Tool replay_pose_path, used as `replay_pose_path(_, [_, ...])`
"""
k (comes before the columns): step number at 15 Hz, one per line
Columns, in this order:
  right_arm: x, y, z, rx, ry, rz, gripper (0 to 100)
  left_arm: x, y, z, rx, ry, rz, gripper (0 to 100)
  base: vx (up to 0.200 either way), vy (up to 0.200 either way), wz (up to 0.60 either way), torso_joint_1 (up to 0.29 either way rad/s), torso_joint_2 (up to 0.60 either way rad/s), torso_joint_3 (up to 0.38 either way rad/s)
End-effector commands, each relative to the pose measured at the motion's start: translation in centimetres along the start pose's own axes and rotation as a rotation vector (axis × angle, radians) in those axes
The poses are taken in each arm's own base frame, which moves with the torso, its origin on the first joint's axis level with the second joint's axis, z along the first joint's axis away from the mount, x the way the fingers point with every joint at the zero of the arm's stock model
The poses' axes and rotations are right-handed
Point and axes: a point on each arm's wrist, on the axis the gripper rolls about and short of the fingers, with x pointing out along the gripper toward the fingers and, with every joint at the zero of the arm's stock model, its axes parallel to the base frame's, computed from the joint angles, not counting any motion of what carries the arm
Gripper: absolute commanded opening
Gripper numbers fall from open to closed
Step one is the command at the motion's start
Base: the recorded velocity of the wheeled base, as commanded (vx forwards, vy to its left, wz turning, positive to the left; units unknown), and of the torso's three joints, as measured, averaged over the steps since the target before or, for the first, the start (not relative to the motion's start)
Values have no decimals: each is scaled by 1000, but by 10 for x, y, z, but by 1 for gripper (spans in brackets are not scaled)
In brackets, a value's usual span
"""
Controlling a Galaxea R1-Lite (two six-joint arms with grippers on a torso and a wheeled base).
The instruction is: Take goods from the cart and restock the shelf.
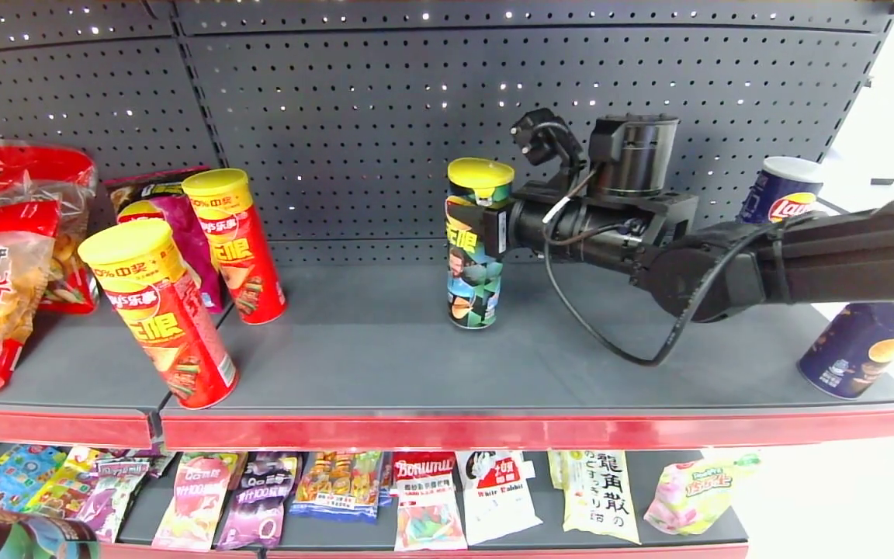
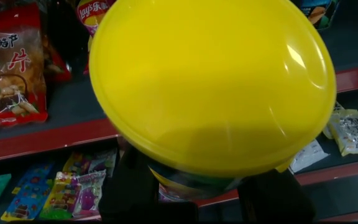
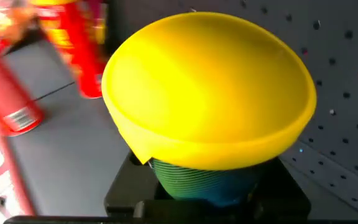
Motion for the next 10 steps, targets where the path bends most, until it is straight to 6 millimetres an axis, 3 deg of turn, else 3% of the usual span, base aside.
replay_pose_path(1, [-34, 5, 27, -59, -52, 12, 0, 0, 0, 1, 0, -4, 1, 0, 0, 0, 0, 0, 0, 0])
replay_pose_path(4, [-63, 7, 28, -68, -44, 93, 0, 0, 0, 1, -1, 0, -1, 0, 0, 0, 0, 0, 0, 0])
replay_pose_path(6, [-79, 12, 15, -73, -11, 210, 0, 0, 0, 0, -1, 0, -1, 0, 0, 0, 0, 0, 0, 0])
replay_pose_path(10, [-98, 7, -2, -102, 32, 265, 0, 0, 0, -1, -1, 1, -6, 0, 0, 0, 0, 0, 0, 0])
